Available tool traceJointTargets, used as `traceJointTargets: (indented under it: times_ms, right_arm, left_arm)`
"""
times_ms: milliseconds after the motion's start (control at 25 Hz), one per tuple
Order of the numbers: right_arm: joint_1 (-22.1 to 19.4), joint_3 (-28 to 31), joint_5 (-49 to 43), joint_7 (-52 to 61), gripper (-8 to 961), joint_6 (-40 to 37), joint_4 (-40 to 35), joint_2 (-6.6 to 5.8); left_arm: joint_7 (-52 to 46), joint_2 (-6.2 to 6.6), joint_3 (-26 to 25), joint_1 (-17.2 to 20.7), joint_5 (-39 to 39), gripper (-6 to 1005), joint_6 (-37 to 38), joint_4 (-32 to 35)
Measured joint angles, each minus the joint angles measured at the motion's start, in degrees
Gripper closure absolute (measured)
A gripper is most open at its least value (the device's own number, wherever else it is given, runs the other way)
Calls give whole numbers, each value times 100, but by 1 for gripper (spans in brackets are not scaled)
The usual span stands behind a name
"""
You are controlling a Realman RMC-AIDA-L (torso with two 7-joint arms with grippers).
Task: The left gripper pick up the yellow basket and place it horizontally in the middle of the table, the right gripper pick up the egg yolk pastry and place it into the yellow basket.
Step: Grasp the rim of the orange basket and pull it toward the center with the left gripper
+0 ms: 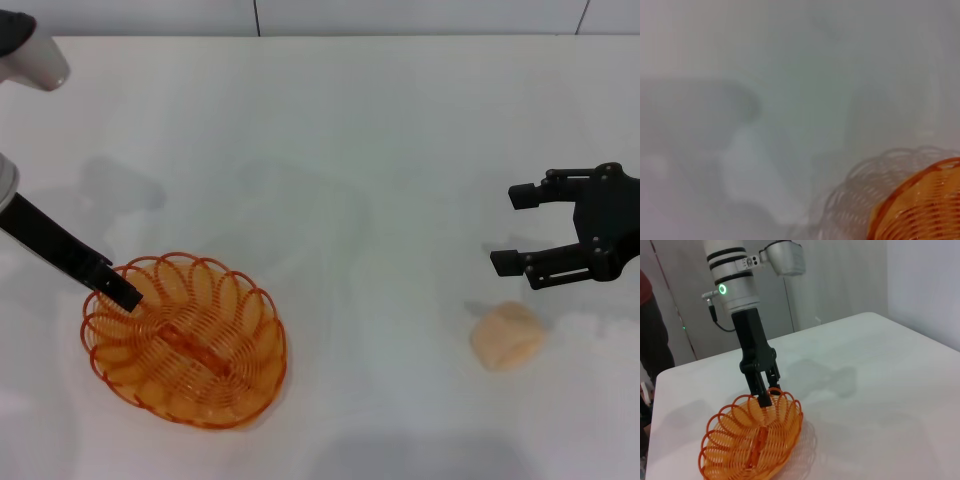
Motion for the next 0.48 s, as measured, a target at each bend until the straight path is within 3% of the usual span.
traceJointTargets:
  times_ms: [480]
  right_arm:
    - [5,12,-3,-6,96,2,9,0]
  left_arm:
    - [-74,-38,130,-8,31,463,-89,-126]
